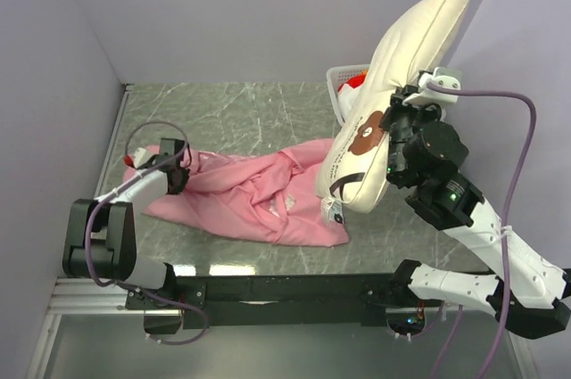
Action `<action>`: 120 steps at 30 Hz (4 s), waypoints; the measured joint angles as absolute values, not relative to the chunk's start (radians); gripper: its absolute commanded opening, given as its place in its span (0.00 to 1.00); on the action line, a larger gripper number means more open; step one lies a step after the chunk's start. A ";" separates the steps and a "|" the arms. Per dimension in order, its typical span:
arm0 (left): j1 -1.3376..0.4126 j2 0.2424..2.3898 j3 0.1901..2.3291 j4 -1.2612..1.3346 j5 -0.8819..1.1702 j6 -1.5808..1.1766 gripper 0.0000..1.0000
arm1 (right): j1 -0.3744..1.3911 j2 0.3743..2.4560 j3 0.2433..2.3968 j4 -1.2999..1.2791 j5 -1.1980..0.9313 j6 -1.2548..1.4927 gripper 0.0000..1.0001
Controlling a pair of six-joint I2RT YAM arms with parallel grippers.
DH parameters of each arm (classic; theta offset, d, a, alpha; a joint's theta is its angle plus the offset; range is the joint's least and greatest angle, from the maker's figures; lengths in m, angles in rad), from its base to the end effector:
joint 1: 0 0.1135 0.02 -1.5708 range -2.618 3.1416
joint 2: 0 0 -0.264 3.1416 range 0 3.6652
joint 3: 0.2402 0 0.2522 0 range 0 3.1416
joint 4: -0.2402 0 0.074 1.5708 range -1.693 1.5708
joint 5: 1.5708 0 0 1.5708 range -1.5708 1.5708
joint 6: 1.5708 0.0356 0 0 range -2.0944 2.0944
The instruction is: Put the pillow into the pillowcase
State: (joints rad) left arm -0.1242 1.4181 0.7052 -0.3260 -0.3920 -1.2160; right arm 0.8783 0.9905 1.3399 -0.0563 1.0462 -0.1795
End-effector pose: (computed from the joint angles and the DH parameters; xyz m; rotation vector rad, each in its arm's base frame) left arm 0.2583 -0.0185 0.1675 -1.4072 2.0573 -0.0338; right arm 0.1340 0.1133 0.5010 0.1867 1.4139 -0.0912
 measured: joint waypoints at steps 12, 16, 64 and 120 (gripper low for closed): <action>-0.002 1.455 1.060 -0.352 -0.456 -1.033 0.90 | 1.004 0.852 1.150 -0.081 1.193 -0.103 0.00; -0.145 1.397 1.071 -0.338 -0.419 -0.921 0.91 | 1.056 0.855 1.120 -0.101 1.245 -0.105 0.00; -0.928 1.623 1.094 -0.032 0.144 -0.707 0.98 | 0.879 0.941 0.700 -0.217 0.855 0.556 0.00; -0.788 1.655 1.396 -0.414 0.125 -0.612 0.01 | 0.809 0.966 0.836 -0.555 0.789 0.535 0.08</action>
